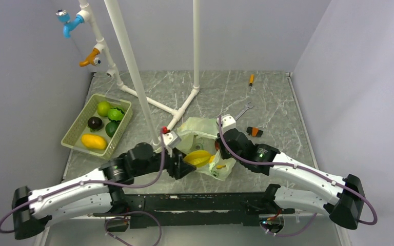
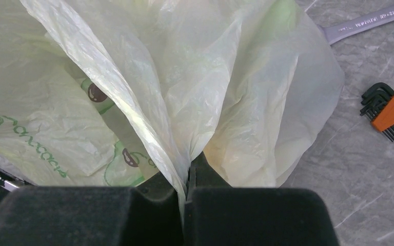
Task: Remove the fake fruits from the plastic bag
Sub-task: Take out the fake fruit from the plastic bag, then place the fake fruit in the bin.
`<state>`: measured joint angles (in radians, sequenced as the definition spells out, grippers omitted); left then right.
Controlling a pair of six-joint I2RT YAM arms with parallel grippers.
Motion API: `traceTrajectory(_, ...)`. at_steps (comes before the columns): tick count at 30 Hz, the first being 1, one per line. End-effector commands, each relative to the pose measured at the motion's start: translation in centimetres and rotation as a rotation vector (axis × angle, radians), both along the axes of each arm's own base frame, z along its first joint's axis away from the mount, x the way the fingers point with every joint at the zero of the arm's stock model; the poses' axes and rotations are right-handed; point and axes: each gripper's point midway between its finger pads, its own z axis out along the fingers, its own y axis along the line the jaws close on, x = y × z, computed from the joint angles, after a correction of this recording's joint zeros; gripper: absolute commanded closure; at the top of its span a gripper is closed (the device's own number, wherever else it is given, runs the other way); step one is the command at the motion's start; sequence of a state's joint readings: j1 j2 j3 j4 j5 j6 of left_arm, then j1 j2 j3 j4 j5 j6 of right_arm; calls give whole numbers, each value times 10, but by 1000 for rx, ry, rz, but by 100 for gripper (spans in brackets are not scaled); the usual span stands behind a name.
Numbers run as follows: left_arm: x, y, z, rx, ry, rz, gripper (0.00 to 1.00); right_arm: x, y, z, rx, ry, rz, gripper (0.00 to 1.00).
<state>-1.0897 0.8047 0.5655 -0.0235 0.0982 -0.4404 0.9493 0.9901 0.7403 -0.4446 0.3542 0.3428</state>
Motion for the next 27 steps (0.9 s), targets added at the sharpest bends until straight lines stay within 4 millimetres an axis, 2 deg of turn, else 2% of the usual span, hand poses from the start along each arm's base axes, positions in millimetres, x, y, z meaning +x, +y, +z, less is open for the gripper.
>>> traceTrajectory(1, -9, 32, 58, -51, -115, 6, 56, 3, -1, 1, 17, -10, -30, 100)
traceTrajectory(4, 1, 62, 85, -21, -167, 121, 55, 3, -1, 1, 23, -10, -30, 100)
traceTrajectory(6, 15, 88, 96, 43, -178, 251, 56, 3, 0, 2, 28, -12, -27, 100)
traceTrajectory(7, 23, 103, 95, 86, -168, 332, 56, 3, 0, 3, 28, -12, -27, 100)
traceTrajectory(9, 32, 127, 90, 163, -156, 443, 57, 3, 0, 3, 28, -14, -26, 100)
traceTrajectory(13, 38, 157, 80, 220, -164, 556, 56, 2, -2, 3, 23, -18, -25, 100)
traceTrajectory(18, 44, 205, 54, 392, -132, 752, 54, 3, -2, 4, 17, -23, -20, 100)
traceTrajectory(27, 51, 250, 32, 642, -82, 1007, 53, 3, 3, 0, 25, -8, -9, 100)
